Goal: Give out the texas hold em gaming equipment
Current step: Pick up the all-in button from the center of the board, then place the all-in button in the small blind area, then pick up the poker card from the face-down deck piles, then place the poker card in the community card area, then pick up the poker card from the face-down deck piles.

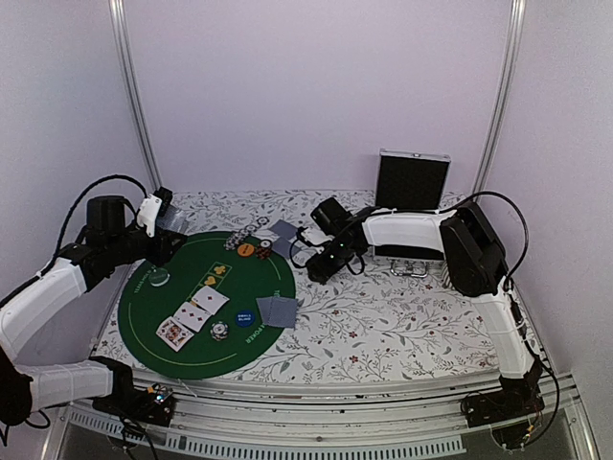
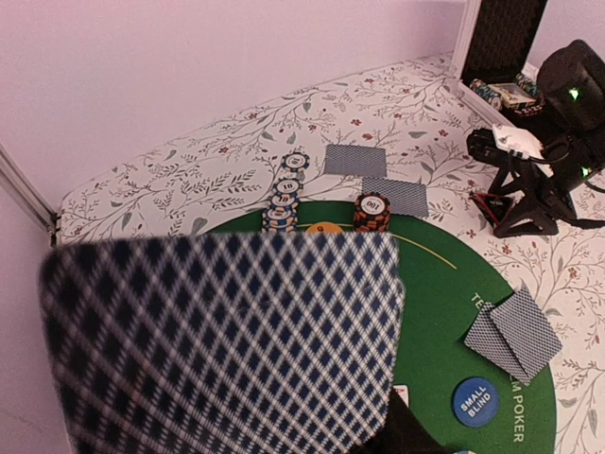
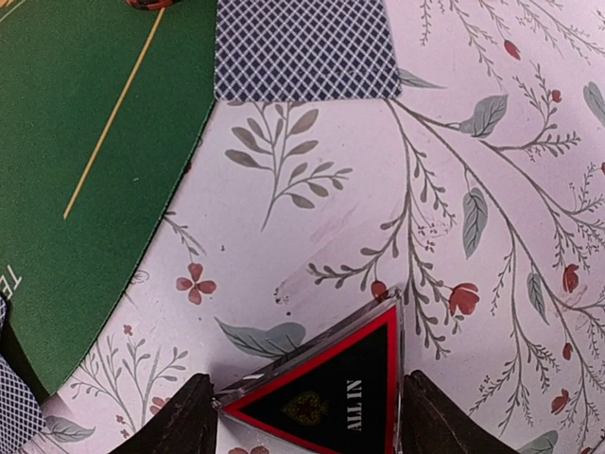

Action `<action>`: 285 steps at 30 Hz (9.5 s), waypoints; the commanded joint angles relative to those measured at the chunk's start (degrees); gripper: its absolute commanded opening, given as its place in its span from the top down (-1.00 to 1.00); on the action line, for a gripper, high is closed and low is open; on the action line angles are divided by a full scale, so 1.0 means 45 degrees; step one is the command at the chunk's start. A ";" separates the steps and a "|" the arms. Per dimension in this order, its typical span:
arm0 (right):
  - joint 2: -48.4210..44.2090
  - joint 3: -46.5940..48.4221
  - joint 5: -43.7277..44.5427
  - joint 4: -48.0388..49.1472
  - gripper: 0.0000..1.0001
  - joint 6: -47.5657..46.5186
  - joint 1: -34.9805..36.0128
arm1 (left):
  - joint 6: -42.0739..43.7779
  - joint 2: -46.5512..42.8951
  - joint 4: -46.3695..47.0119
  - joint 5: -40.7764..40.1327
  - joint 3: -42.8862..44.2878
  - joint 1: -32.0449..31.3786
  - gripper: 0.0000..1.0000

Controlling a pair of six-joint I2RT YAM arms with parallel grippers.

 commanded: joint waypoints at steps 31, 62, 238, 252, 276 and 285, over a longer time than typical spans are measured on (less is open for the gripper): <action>-0.1860 0.1045 -0.1587 -0.0049 0.00 0.0031 0.4367 | 0.0082 -0.0052 0.0324 0.0098 0.0109 -0.0072 0.21; -0.2458 0.1447 -0.1157 0.0108 -0.98 -0.0490 0.5925 | 0.0197 0.0024 0.0304 0.0438 0.0106 -0.0236 0.21; -0.5437 -0.6235 -0.1176 1.4755 -0.98 0.5183 0.3126 | 0.1305 -0.0551 -0.0641 0.1741 0.0181 -0.1718 0.31; -0.4457 -0.2936 -0.7503 0.8216 -0.93 0.3332 0.2454 | 0.2800 0.0552 -0.2135 0.2355 0.0267 -0.4905 0.31; -0.3502 -0.0677 -0.5123 0.5838 -0.22 0.1989 0.2755 | 0.2709 0.0289 -0.1980 0.1761 0.0206 -0.4976 0.30; -0.3661 -0.0423 -0.6012 0.5662 0.33 0.2137 0.2765 | 0.2653 0.0310 -0.1980 0.1397 0.0226 -0.4954 0.30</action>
